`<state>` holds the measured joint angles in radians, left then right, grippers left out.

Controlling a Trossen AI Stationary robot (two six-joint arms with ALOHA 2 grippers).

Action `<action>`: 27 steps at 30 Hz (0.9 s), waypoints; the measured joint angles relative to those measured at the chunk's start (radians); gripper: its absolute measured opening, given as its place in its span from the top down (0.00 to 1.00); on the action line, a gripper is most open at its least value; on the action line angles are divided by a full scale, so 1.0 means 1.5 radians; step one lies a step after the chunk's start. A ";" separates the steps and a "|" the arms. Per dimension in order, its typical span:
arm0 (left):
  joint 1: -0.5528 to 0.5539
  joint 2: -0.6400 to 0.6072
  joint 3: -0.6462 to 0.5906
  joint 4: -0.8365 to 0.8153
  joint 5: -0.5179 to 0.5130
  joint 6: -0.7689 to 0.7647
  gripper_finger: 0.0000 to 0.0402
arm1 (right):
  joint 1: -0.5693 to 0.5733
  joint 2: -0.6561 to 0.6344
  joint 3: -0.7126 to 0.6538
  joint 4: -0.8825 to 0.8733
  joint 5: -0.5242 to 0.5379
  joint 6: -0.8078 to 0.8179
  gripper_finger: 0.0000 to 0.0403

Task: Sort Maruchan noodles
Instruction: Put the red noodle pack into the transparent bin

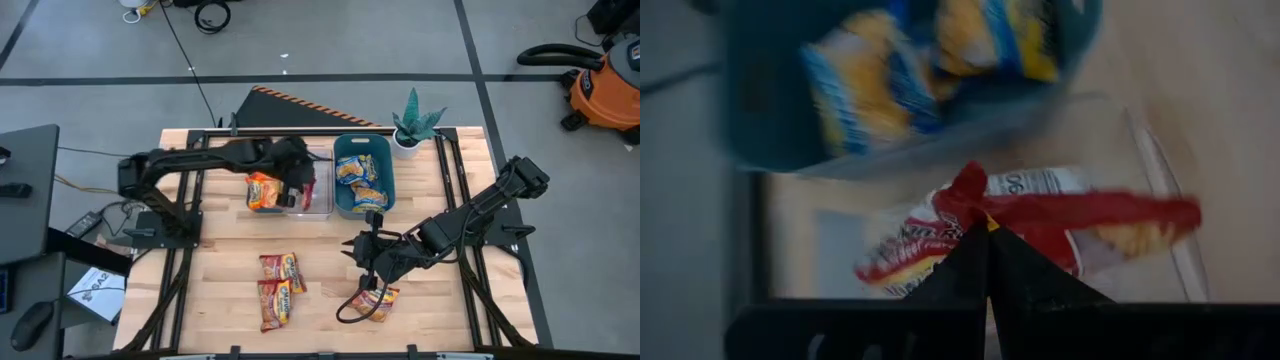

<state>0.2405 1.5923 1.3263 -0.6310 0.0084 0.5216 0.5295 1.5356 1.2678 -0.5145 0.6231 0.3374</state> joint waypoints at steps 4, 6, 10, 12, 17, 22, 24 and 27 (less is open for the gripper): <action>0.010 0.063 0.000 -0.016 0.025 0.043 0.98 | 0.000 0.000 0.000 -0.003 -0.008 0.000 0.78; 0.009 0.084 0.000 -0.016 0.025 0.050 0.98 | 0.001 0.000 0.000 -0.005 -0.009 0.000 0.78; 0.001 0.118 0.000 -0.009 0.026 0.045 0.98 | 0.001 0.000 0.000 -0.007 -0.009 0.000 0.78; -0.005 0.125 0.000 -0.011 0.021 0.044 0.96 | 0.001 0.000 0.000 -0.007 -0.009 0.000 0.78; -0.022 0.117 0.000 -0.004 -0.008 0.015 0.82 | 0.001 0.000 0.000 -0.007 -0.009 0.000 0.78; -0.034 0.080 0.001 0.024 0.081 -0.020 0.65 | 0.001 0.000 0.000 -0.007 -0.005 0.000 0.78; -0.036 0.062 0.000 0.008 0.195 -0.022 0.60 | 0.001 0.000 0.000 -0.007 -0.004 0.000 0.78; -0.039 0.025 0.000 -0.041 0.297 -0.016 0.58 | 0.001 0.000 0.000 -0.007 -0.004 0.000 0.78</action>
<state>0.1822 1.6293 1.3270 -0.6928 0.4544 0.4974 0.5311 1.5356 1.2678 -0.5251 0.6168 0.3374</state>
